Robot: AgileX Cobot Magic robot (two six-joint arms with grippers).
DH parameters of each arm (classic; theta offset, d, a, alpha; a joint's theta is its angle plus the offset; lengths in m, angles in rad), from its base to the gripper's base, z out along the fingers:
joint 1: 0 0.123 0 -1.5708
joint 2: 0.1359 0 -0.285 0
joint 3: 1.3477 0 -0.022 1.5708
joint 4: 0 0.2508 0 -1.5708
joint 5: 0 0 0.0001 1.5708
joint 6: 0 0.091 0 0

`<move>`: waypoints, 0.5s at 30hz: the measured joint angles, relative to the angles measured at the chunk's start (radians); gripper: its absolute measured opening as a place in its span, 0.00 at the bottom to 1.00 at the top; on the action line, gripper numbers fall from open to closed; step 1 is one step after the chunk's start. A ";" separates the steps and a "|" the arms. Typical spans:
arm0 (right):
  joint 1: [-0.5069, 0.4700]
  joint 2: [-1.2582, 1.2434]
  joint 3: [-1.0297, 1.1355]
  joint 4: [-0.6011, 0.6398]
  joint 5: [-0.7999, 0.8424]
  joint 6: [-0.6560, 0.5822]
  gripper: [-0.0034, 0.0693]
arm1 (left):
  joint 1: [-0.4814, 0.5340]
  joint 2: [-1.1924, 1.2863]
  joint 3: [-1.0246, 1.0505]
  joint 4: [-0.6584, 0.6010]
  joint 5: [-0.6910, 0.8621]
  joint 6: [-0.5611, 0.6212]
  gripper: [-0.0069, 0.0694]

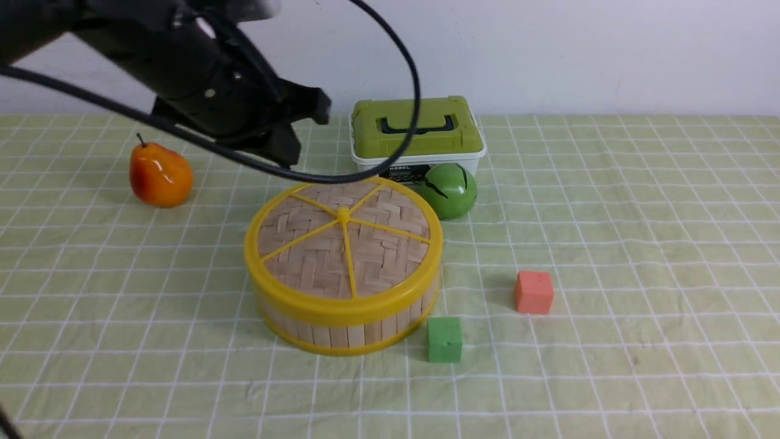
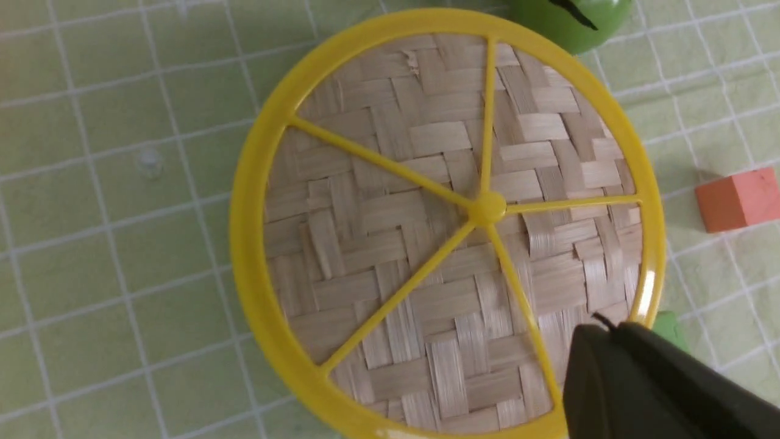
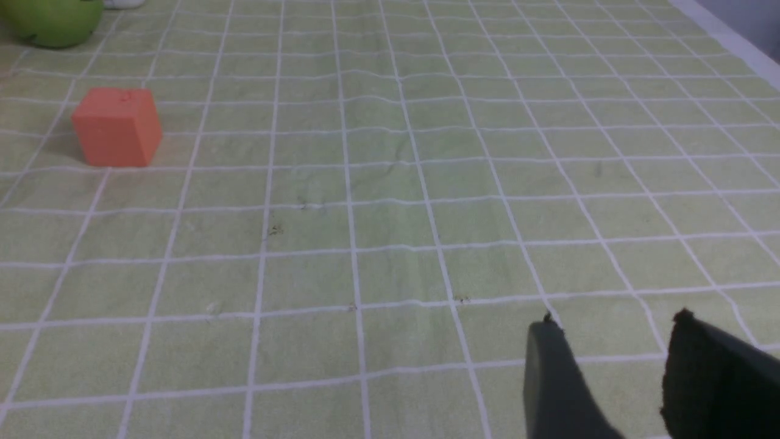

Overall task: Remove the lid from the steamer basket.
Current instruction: Use the left arm to lift the lid of the steamer

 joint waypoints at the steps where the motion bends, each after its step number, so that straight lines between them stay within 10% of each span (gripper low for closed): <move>1: 0.000 0.000 0.000 0.000 0.000 0.000 0.38 | -0.018 0.040 -0.050 0.032 0.019 -0.018 0.07; 9: 0.000 0.000 0.000 0.000 0.000 0.000 0.38 | -0.121 0.258 -0.321 0.176 0.202 -0.058 0.14; 15: 0.000 0.000 0.000 0.000 0.000 0.000 0.38 | -0.158 0.418 -0.462 0.275 0.268 -0.081 0.42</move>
